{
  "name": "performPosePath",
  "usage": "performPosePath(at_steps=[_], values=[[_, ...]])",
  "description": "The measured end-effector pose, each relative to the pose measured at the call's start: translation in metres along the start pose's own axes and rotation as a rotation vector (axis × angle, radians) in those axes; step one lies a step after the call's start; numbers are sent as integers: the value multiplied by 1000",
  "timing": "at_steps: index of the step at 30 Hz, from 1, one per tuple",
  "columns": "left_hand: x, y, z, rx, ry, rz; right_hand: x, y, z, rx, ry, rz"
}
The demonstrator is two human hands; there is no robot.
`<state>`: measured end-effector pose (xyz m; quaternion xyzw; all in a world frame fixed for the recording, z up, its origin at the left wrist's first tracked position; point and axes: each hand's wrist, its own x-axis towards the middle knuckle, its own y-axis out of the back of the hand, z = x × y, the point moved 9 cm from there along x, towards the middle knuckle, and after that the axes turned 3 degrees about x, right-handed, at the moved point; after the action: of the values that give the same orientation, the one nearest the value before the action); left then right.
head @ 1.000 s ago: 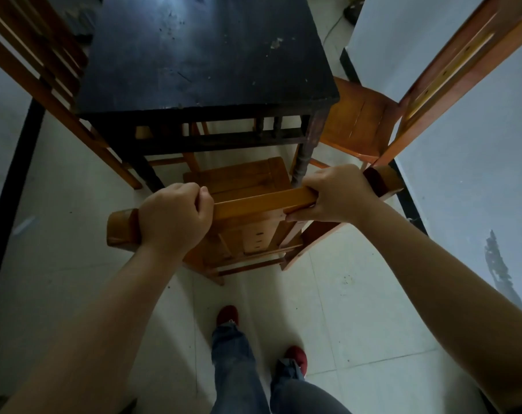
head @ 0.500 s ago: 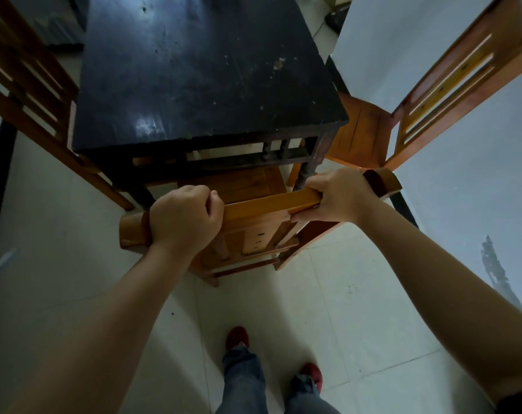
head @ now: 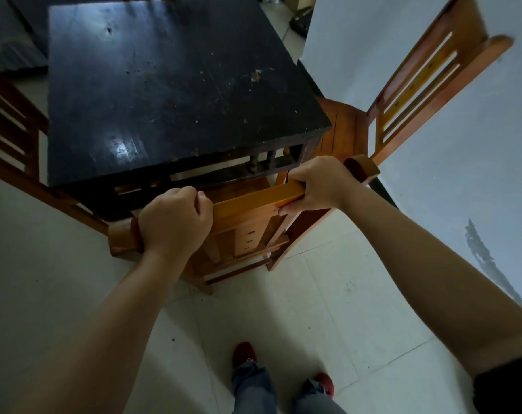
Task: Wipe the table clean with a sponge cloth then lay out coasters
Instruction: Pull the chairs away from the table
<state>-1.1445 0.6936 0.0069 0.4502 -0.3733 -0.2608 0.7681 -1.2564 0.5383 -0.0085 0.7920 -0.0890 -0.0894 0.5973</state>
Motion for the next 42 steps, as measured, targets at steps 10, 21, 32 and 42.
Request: performPosePath(at_steps=[10, 21, 32, 42], values=[[9, -2, 0, 4, 2, 23, 9, -2, 9, -47, -24, -31], [10, -2, -4, 60, 62, -28, 6, 0, 8, -90, -81, -21], [14, -26, 16, 255, 282, -416, -3, 0, -3, -109, -168, -199], [50, -34, 111, 232, 84, -435, -56, 93, 45, -180, -180, 72]])
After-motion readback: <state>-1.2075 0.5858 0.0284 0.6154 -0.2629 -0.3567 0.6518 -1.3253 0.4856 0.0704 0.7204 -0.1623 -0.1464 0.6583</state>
